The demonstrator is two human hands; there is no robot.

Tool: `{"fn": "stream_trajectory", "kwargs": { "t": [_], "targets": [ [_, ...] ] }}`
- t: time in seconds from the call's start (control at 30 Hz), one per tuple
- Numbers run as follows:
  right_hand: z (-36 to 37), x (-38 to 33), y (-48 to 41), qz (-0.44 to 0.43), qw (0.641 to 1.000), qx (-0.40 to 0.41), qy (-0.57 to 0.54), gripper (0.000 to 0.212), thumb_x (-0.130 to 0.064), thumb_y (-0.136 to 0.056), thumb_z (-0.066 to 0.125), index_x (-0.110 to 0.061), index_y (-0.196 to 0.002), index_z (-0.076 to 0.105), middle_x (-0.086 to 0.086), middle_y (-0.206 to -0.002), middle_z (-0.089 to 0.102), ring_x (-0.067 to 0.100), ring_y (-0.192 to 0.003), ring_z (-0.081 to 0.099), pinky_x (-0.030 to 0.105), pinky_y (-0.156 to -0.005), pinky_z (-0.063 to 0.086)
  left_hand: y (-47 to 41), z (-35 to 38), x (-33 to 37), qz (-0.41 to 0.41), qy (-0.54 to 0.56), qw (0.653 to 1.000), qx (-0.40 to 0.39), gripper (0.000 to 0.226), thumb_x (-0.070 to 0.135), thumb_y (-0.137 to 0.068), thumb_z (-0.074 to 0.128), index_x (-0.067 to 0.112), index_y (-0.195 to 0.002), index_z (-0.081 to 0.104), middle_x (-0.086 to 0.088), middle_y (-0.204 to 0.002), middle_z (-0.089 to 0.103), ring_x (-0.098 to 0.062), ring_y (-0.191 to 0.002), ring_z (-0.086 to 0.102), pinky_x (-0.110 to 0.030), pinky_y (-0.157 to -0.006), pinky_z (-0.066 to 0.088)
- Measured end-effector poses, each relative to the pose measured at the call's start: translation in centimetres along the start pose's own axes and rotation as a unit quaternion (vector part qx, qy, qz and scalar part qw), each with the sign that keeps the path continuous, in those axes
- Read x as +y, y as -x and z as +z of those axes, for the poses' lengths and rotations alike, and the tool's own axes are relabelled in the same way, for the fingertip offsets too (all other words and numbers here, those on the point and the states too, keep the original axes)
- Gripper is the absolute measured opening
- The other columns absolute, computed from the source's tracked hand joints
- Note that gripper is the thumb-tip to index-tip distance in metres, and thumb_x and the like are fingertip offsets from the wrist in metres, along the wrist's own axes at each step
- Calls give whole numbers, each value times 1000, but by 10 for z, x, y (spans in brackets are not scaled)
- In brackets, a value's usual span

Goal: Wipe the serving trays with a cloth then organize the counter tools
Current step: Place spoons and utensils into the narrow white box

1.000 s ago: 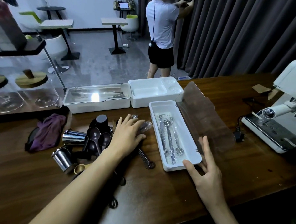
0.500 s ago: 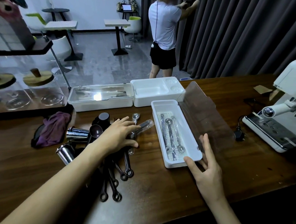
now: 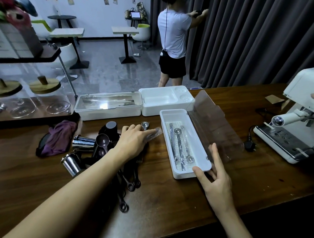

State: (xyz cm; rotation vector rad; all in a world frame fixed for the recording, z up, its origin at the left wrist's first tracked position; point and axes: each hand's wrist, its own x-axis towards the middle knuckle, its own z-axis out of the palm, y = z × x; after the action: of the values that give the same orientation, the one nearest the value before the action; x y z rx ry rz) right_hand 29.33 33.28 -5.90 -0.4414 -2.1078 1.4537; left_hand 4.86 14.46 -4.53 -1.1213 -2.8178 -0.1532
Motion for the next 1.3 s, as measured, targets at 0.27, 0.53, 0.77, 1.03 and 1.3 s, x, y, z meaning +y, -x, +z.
{"fn": "stream_trajectory", "kwargs": {
  "t": [0.27,0.53,0.77,1.03,1.3],
  "targets": [
    [1,1,1,4,1000,4,6,89,-43,-80,73,-46,-155,26,-48,-138,41,-6,-132,48,24,-103,45,-6,8,0,-11,34,999,-2,53,25,-102,50,53,-146,45,-1,-129,58,-29,-111,55,-39,-80,27],
    [0,2,0,6,1000,2,6,89,-49,-79,72,-49,-155,25,-49,-138,39,-6,-133,47,24,-103,45,-17,4,4,-21,77,997,-6,49,18,-88,52,35,-135,48,5,-108,68,-33,-105,61,-42,-82,36],
    [1,3,-1,12,1000,8,-3,88,-51,-78,72,-51,-153,28,-45,-141,41,-3,-133,48,24,-101,45,-13,-8,1,11,235,965,115,34,11,-92,61,35,-116,63,15,-95,59,-12,-78,60,-31,-71,43],
    [1,5,-1,6,1000,2,10,85,-46,-80,73,-52,-152,29,-36,-148,42,-2,-134,48,22,-102,44,-9,-11,-5,-27,231,971,51,39,1,-96,53,31,-97,77,3,-116,73,-25,-107,66,-36,-84,53],
    [1,4,0,9,1000,-1,16,86,-49,-79,73,-54,-152,28,-39,-146,40,-2,-134,47,23,-102,44,-16,-26,-8,-106,363,921,90,32,9,-101,56,27,-117,77,15,-87,77,-6,-79,71,-23,-71,53]
  ]
}}
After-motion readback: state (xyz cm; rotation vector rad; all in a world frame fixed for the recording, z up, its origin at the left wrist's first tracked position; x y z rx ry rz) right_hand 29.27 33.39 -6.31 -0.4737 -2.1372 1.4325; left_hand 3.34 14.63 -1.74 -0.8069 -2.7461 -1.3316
